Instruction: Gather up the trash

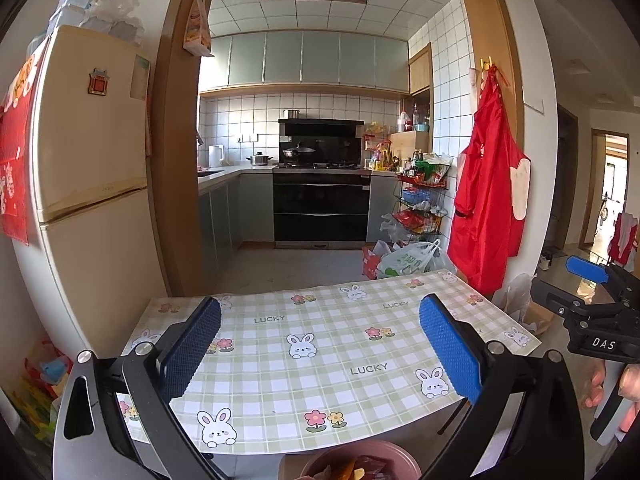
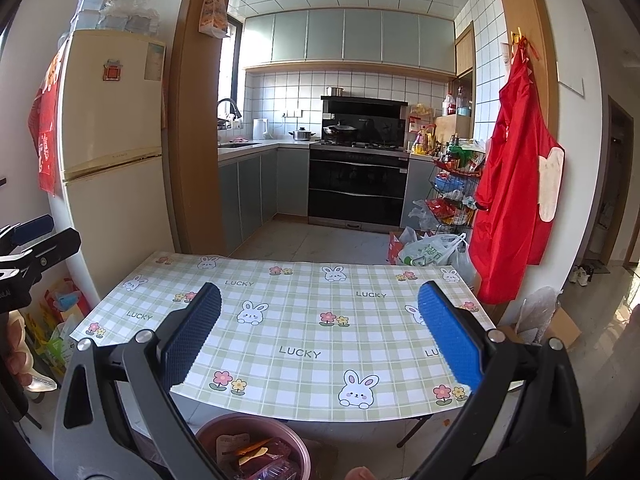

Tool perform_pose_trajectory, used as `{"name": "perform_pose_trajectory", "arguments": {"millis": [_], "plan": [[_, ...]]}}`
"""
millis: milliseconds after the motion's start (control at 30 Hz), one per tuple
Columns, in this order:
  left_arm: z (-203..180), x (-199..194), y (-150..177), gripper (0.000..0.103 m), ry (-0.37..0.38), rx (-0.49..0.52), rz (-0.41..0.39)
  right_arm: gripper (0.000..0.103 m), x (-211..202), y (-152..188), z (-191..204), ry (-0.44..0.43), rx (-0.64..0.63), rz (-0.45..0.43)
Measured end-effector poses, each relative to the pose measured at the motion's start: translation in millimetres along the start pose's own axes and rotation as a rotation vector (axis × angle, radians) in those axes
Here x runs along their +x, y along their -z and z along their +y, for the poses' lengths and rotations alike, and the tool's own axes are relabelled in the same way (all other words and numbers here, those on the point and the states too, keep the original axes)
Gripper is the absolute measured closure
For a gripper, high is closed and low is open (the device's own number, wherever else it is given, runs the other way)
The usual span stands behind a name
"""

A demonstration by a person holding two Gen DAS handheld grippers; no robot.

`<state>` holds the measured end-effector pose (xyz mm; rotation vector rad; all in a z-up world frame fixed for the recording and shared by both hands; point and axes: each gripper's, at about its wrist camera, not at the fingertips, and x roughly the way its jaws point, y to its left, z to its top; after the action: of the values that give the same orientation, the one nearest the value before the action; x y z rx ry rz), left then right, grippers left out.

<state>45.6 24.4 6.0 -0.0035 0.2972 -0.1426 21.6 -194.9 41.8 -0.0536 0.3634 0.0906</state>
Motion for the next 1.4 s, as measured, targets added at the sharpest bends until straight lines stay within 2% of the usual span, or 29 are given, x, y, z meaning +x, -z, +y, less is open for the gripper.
{"name": "perform_pose_trajectory", "arguments": {"millis": [1400], "plan": [[2.3, -1.1, 4.4, 0.006, -0.013, 0.018, 0.011, 0.006, 3.2, -1.3, -3.8, 0.007, 0.001, 0.014]]}}
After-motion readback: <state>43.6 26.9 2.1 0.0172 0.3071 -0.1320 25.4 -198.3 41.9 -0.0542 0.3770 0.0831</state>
